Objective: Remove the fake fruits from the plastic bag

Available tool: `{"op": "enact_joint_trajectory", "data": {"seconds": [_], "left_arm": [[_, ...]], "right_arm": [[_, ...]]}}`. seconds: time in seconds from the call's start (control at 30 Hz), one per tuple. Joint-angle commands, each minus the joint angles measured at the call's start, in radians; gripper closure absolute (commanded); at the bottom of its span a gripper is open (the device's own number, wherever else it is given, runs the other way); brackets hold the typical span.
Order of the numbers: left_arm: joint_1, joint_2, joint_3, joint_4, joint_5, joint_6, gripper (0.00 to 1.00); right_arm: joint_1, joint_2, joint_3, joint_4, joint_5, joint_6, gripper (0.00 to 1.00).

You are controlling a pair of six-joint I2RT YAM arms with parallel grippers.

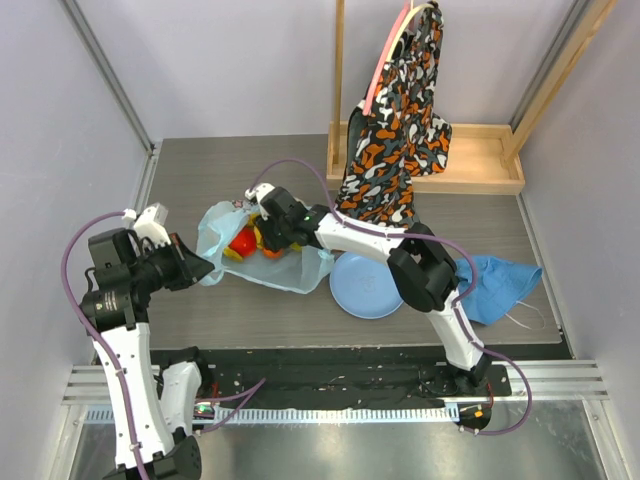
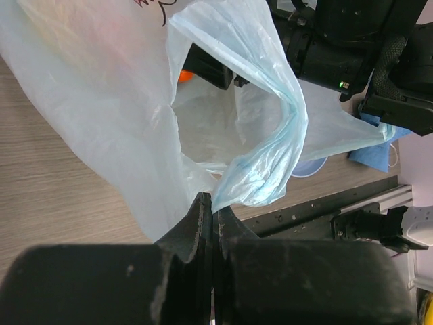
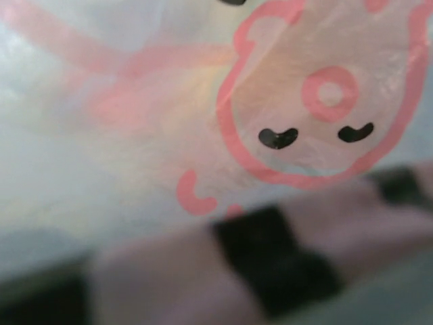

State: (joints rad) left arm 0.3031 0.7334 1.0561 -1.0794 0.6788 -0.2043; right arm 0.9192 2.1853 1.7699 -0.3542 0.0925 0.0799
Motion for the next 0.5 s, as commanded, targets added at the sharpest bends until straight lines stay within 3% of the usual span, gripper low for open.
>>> {"op": "enact_joint_trajectory", "data": {"seconds": [0.0, 0.07, 0.2, 0.23, 0.47], "left_arm": [[0.007, -0.014, 0.004, 0.03, 0.018, -0.018, 1.0], [0.007, -0.012, 0.007, 0.055, 0.021, -0.026, 1.0], [0.007, 0.011, 0.016, 0.094, 0.025, -0.009, 1.0], [0.007, 0.014, 0.018, 0.099, 0.027, -0.006, 1.0], [0.007, 0.05, 0.045, 0.144, 0.024, -0.007, 1.0]], "right_arm": [[0.0, -0.1, 0.016, -0.023, -0.054, -0.063, 0.8], [-0.014, -0.206, -0.022, -0.054, -0.088, -0.075, 0.81], [-0.045, -0.378, -0.082, -0.123, -0.35, -0.127, 0.8], [-0.057, -0.439, -0.096, -0.133, -0.475, -0.141, 0.8], [-0.074, -0.661, -0.19, -0.23, -0.562, -0.144, 0.8]]}}
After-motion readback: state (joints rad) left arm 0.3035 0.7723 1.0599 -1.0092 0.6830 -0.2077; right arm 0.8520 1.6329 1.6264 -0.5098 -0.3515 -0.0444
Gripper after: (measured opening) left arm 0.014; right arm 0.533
